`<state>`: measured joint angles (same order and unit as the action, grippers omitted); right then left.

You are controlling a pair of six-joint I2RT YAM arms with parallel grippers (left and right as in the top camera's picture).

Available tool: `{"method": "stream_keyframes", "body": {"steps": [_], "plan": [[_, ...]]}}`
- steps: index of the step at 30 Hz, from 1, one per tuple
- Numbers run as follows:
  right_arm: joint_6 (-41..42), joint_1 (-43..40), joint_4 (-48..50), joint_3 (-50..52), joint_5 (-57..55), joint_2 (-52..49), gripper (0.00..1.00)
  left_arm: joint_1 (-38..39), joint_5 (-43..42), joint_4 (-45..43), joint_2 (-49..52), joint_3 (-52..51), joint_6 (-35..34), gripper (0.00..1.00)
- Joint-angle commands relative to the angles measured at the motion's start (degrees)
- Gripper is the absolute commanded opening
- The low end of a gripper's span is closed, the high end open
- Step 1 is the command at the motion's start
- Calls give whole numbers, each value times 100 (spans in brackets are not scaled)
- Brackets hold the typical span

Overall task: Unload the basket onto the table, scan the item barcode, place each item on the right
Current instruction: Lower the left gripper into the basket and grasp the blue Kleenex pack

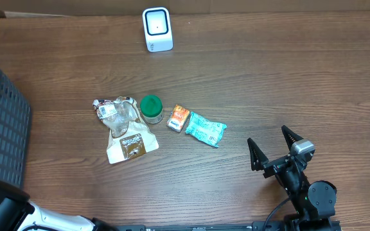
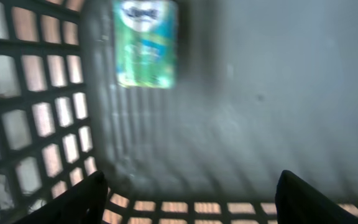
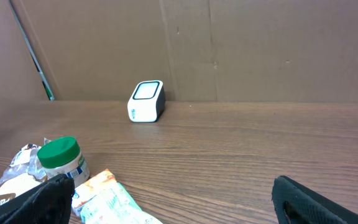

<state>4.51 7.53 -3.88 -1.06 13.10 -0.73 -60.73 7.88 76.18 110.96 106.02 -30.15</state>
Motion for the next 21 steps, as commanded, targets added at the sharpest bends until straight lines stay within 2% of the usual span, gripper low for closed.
{"method": "stream_keyframes", "body": {"steps": [1,7,21], "plan": [[42,-20,37,59,-22,57,100,-212,428,-59,76,-17,-153,70],[42,-20,37,59,-22,57,100,-260,435,-229,332,-20,188,70],[42,-20,37,59,-22,57,100,-472,925,-424,568,-50,188,69]]}}
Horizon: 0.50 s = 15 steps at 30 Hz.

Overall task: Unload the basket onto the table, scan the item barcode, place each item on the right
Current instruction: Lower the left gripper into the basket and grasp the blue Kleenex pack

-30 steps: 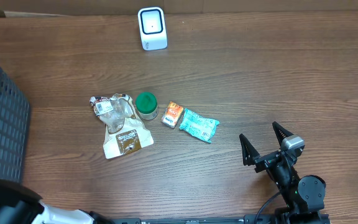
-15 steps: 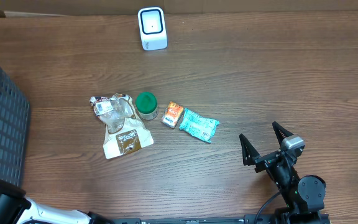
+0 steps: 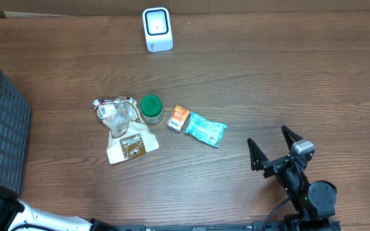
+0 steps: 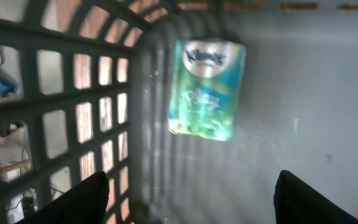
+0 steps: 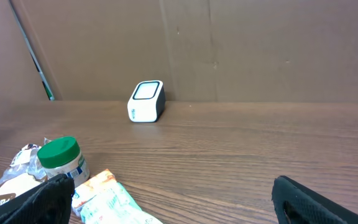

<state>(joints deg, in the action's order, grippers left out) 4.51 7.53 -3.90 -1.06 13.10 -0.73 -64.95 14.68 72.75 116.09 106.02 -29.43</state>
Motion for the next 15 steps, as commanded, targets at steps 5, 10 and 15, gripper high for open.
{"method": "stream_keyframes", "body": {"steps": [5,10,15], "plan": [[42,-20,39,59,-22,57,100,-50,509,-339,59,-236,118,68],[42,-20,39,59,-22,57,100,-39,533,-693,66,-369,157,67],[42,-20,39,59,-22,57,100,11,525,-1014,70,-535,424,61]]}}
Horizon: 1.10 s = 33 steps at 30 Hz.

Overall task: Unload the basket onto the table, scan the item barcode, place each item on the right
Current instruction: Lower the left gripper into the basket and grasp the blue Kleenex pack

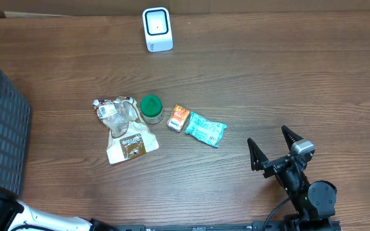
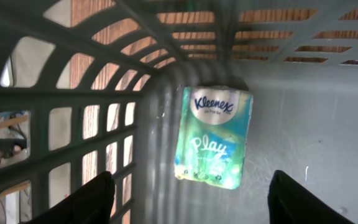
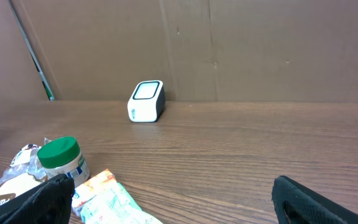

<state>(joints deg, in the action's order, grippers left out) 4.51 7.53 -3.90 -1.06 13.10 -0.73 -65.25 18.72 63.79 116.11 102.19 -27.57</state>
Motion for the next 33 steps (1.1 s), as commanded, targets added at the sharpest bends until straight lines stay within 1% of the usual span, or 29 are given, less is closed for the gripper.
{"method": "stream_keyframes", "body": {"steps": [1,4,17,29,30,33], "plan": [[42,-20,39,59,-22,57,100,42,118,-164,68,-188,284,60],[42,-20,39,59,-22,57,100,42,118,-308,68,-343,450,59],[42,-20,39,59,-22,57,100,39,118,-1255,68,-1416,448,59],[42,-20,39,59,-22,57,100,42,68,-1738,83,-1602,444,59],[42,-20,39,59,-22,57,100,42,70,-1775,85,-1635,446,58],[42,-20,39,59,-22,57,100,42,72,-1799,85,-1740,448,49]]}}
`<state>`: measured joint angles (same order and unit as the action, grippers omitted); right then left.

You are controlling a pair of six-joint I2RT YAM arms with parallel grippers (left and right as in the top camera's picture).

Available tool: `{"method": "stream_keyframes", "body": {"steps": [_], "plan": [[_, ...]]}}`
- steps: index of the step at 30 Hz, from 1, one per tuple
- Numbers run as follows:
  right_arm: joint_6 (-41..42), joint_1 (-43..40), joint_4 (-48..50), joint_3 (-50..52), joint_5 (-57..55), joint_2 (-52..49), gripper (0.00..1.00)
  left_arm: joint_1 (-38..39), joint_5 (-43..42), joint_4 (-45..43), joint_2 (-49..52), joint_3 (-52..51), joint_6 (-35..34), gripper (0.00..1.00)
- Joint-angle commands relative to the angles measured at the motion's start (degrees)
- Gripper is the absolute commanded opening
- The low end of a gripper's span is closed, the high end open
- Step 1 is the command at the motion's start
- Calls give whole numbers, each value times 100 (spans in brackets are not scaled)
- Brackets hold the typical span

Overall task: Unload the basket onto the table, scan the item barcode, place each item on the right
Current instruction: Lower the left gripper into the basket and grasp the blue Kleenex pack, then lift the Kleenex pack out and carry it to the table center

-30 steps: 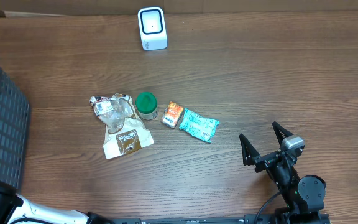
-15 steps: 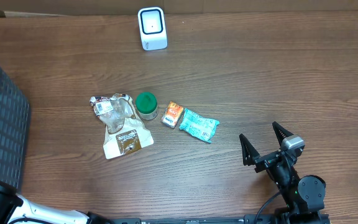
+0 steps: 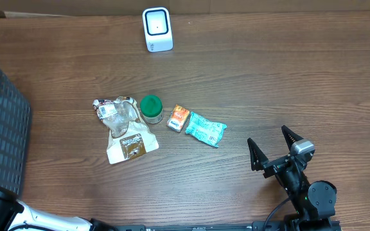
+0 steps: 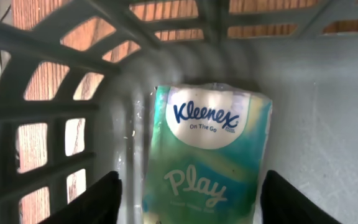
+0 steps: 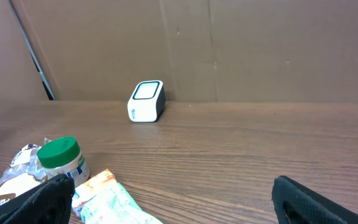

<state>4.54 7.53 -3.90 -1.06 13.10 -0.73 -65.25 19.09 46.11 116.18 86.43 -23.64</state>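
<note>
Inside the grey basket (image 4: 55,112), a green and blue Kleenex tissue pack (image 4: 207,149) lies on the floor near a corner. My left gripper (image 4: 191,202) is open just above it, one finger on each side of the pack. In the overhead view that gripper is hidden at the basket. The white barcode scanner (image 3: 157,29) stands at the far edge of the table and also shows as the scanner (image 5: 146,101) in the right wrist view. My right gripper (image 3: 275,154) is open and empty at the near right.
A green-lidded jar (image 3: 151,108), an orange packet (image 3: 178,119), a teal packet (image 3: 205,129), a brown bag (image 3: 130,146) and a clear wrapped item (image 3: 114,110) lie grouped mid-table. Cardboard walls stand behind the scanner.
The tissue pack fills more of the left wrist view and sits between the open fingers, so my left gripper is closer to it. The right arm has not moved.
My left gripper was in the basket with the tissue pack blurred at the top of its view. At each later moment the pack was nearer the centre and larger. Now the open fingers straddle it. The right gripper and table items stayed put.
</note>
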Motion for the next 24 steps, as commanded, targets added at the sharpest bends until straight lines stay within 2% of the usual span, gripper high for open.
{"method": "stream_keyframes", "body": {"steps": [1,4,5,7,8,15,24], "plan": [[39,-20,39,59,-20,57,100,42,35,-63,79,-201,52,48],[39,-20,39,59,-22,57,100,42,33,-179,79,-306,50,44],[39,-20,39,59,-22,57,100,42,31,-164,79,-334,52,29],[39,-20,39,59,-22,57,100,44,7,-74,79,-337,52,6],[39,-20,39,59,-20,57,100,42,-13,-42,79,-334,52,4],[39,-20,39,59,-22,57,100,72,-326,214,-120,-136,57,4],[39,-20,39,59,-22,57,100,299,-2041,673,-879,745,50,4]]}}
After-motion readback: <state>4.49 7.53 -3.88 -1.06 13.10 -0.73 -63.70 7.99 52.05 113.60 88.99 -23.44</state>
